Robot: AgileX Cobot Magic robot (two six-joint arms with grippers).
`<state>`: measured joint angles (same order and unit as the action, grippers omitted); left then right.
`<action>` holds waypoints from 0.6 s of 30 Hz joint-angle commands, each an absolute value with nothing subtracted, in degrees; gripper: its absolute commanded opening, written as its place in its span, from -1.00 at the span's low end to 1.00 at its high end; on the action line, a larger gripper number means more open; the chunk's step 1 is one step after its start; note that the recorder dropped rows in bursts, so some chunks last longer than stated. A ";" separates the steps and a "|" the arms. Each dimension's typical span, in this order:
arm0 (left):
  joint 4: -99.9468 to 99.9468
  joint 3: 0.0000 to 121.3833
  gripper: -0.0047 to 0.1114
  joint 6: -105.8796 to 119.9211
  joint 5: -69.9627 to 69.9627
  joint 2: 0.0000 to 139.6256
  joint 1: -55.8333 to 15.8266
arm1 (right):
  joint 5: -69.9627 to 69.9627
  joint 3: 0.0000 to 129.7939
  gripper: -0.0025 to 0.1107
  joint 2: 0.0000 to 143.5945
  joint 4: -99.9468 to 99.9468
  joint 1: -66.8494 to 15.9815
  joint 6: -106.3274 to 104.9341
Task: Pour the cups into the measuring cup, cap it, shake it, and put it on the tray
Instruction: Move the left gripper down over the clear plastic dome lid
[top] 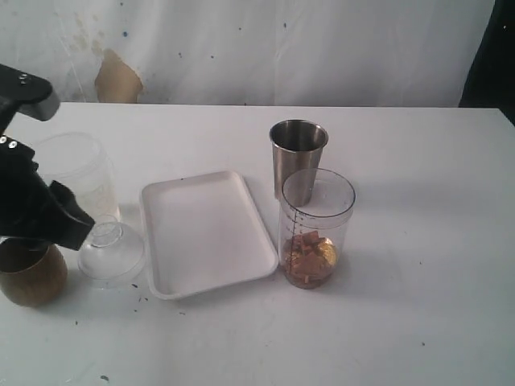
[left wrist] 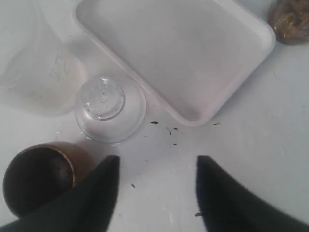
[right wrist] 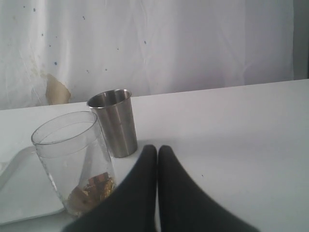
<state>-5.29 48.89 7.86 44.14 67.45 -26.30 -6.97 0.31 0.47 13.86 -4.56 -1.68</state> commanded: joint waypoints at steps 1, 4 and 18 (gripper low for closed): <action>-5.39 51.71 0.44 5.32 42.13 74.64 -26.60 | -6.16 0.00 -0.96 0.49 13.40 -4.63 -2.29; 0.00 54.62 0.40 -3.08 42.13 81.21 -26.60 | -6.04 0.00 -0.96 0.49 13.40 -4.63 -2.29; 9.56 63.43 0.40 -14.40 43.15 98.18 -26.25 | -5.40 0.00 -0.96 0.49 13.28 -4.63 -2.29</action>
<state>7.14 62.99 -11.61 42.91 97.22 -26.30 -6.75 0.31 0.47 13.86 -4.56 -1.68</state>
